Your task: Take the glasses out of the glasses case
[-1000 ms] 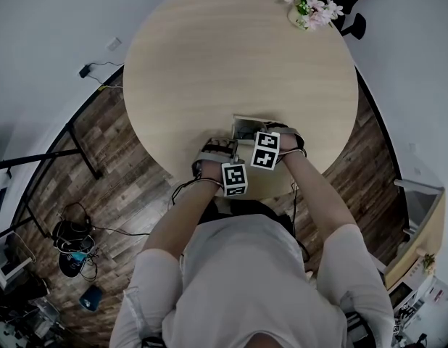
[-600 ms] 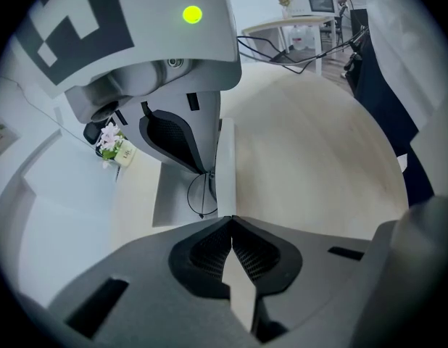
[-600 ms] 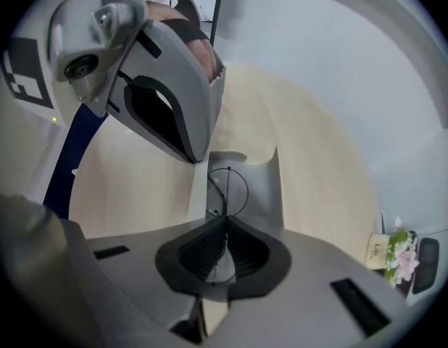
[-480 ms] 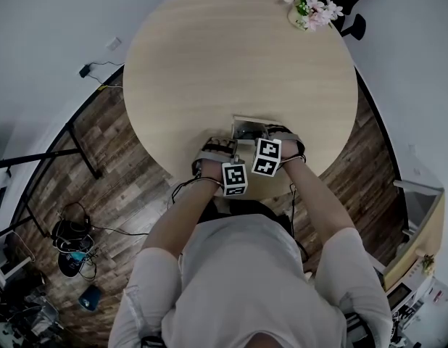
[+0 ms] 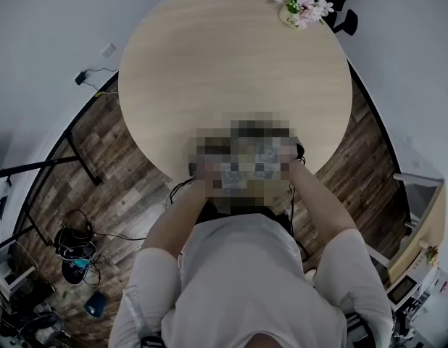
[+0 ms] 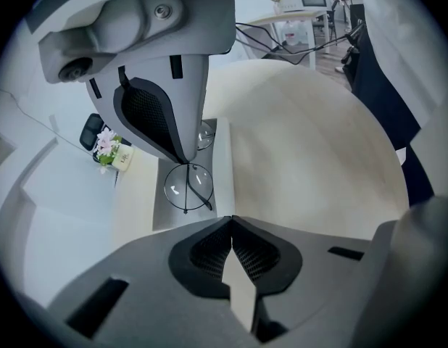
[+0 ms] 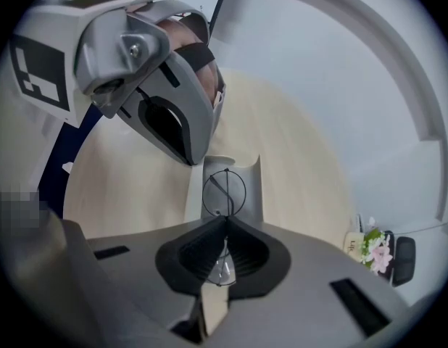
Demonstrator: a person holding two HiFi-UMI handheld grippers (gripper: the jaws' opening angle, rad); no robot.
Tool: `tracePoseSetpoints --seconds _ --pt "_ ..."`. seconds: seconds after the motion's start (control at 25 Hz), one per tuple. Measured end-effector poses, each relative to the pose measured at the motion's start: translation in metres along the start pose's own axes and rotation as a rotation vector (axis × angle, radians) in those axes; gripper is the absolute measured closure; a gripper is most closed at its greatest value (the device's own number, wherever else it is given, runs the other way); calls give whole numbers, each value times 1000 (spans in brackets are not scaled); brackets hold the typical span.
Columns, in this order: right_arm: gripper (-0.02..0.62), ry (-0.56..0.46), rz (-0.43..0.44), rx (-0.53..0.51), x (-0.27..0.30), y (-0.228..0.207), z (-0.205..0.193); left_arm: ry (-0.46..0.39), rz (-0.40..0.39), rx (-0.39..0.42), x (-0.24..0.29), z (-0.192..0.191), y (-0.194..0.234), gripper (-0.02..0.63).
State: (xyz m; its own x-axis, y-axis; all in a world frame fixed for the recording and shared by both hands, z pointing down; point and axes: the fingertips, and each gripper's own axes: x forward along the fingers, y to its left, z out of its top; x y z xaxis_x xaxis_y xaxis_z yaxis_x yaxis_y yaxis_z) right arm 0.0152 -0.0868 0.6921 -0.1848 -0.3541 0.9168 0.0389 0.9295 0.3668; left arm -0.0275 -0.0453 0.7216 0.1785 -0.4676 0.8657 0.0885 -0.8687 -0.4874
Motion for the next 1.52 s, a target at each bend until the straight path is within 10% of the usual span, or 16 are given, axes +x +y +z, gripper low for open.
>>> tracePoseSetpoints --seconds 0.76,1.52 --pt "577 -11 -110 87 -51 -12 -3 7 5 22 0 -1 -1 598" --pt "577 65 -128 203 -74 -3 -112 39 8 21 1 1 -1 598"
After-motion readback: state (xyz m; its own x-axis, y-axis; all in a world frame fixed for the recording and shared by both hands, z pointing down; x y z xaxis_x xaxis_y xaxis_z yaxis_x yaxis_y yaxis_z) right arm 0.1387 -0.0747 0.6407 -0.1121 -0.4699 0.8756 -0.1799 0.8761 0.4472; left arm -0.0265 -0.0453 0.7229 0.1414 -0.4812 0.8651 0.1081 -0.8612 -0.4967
